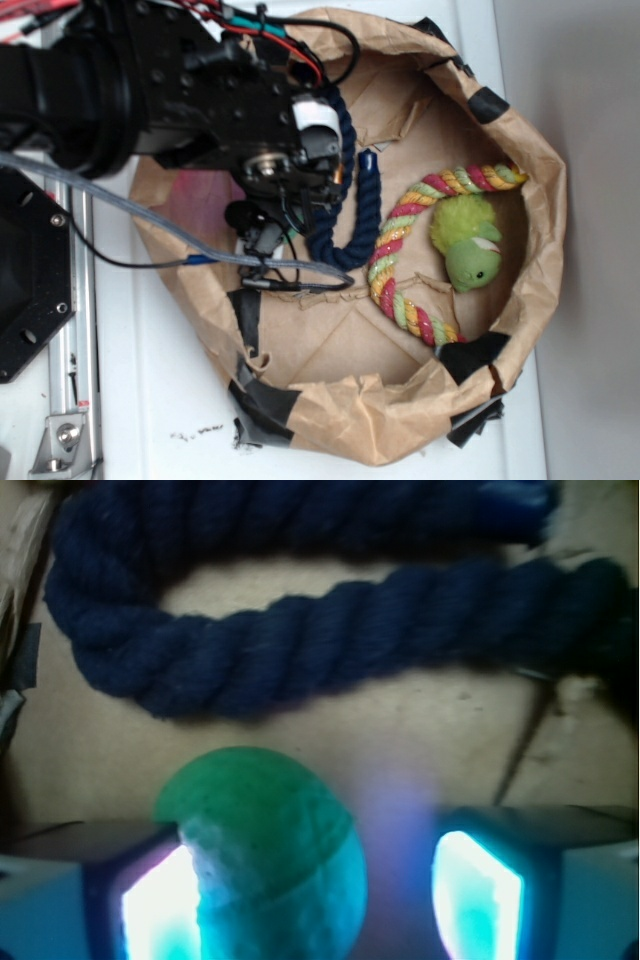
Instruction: Grab the green ball.
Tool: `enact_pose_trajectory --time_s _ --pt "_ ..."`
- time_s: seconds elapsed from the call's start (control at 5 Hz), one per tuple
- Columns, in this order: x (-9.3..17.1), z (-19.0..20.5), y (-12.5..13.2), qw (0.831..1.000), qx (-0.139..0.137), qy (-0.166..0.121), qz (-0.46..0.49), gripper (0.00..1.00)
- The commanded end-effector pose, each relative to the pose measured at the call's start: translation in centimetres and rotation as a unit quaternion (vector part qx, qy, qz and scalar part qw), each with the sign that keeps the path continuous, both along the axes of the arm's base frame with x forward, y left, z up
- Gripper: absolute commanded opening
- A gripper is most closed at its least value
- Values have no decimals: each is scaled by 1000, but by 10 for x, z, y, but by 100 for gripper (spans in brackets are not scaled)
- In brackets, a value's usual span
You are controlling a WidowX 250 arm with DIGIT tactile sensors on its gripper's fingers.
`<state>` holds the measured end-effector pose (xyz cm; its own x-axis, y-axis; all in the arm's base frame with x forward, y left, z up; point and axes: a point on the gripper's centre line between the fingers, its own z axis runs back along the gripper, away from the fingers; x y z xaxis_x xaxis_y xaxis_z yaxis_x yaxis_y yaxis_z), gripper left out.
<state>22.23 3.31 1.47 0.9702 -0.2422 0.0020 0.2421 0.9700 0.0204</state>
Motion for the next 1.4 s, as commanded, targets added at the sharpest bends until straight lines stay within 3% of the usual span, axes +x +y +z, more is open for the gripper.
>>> enact_pose_trajectory --time_s 0.0,0.2,0.6,0.8,1.0,1.2 --pt "6 13 0 1000 6 -14 12 0" --pt "10 22 2 1000 10 -19 19 0" --pt "18 69 -4 998 -10 -51 40 0" --pt "22 105 -10 995 -4 -79 55 0" --pt "27 156 -21 987 -38 -81 133 0" --pt "31 179 -25 978 -49 -54 197 0"
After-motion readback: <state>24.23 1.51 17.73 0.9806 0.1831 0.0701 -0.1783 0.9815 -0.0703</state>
